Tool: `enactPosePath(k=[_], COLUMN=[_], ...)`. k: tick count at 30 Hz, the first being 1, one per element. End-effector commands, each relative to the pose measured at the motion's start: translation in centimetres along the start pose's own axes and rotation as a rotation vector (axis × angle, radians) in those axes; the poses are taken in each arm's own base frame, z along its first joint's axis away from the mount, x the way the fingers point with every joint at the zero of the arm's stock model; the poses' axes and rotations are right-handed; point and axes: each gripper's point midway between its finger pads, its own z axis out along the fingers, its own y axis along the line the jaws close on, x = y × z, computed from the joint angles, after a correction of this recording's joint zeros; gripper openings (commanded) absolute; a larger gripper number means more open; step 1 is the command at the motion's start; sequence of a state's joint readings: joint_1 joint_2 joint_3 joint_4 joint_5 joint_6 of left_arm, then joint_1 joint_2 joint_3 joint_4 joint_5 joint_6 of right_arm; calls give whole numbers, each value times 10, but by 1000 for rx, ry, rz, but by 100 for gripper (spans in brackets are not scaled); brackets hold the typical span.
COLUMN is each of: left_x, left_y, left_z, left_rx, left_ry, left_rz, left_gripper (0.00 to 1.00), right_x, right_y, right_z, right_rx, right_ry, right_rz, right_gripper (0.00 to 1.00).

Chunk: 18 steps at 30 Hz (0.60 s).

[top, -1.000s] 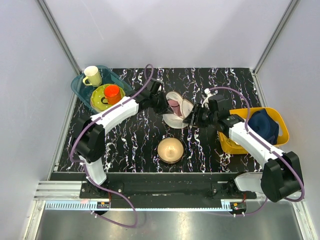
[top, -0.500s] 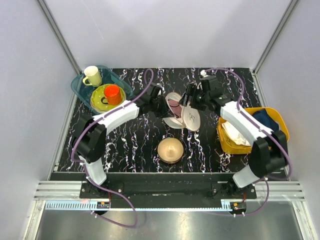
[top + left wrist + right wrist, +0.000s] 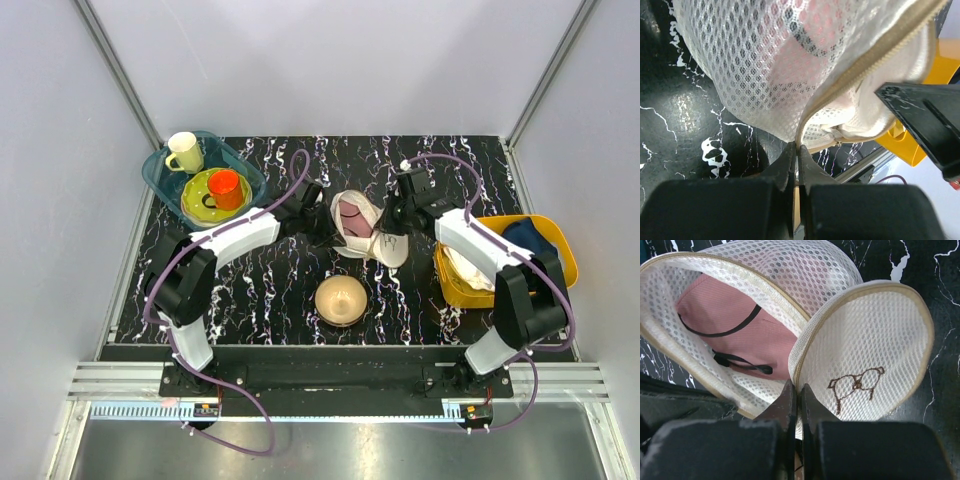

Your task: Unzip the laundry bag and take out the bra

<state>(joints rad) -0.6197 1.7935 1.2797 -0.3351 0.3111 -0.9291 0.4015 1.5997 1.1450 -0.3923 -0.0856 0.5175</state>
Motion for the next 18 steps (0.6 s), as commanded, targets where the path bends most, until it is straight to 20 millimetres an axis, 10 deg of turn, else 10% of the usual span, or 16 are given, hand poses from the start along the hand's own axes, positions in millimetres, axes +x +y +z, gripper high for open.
enactPosePath(k=[1,3,5,11,18], left_x=[-8,-8,-9,-11,-15], left_y=[-20,-21,-17,-19,-12], left_z=[-15,-18,-19,-19,-20], left_rx=[77,92,85,109,93], left_ry=[-39,-35,-32,-15,-16], left_rz=[42,69,70,69,59], left_gripper=[0,0,0,0,0], right_x=[-16,-8,-14,-54,-31], right_y=[9,9,13,53,87], right_z=[-20,-20,-27,-78,-43], right_rx=[-28,-20,-20,-107,-188], right_ry=[-80,-17,-25,-239,-85], right_rz=[-27,-52,-64,-110,-201], right_gripper=[2,52,72,57,38])
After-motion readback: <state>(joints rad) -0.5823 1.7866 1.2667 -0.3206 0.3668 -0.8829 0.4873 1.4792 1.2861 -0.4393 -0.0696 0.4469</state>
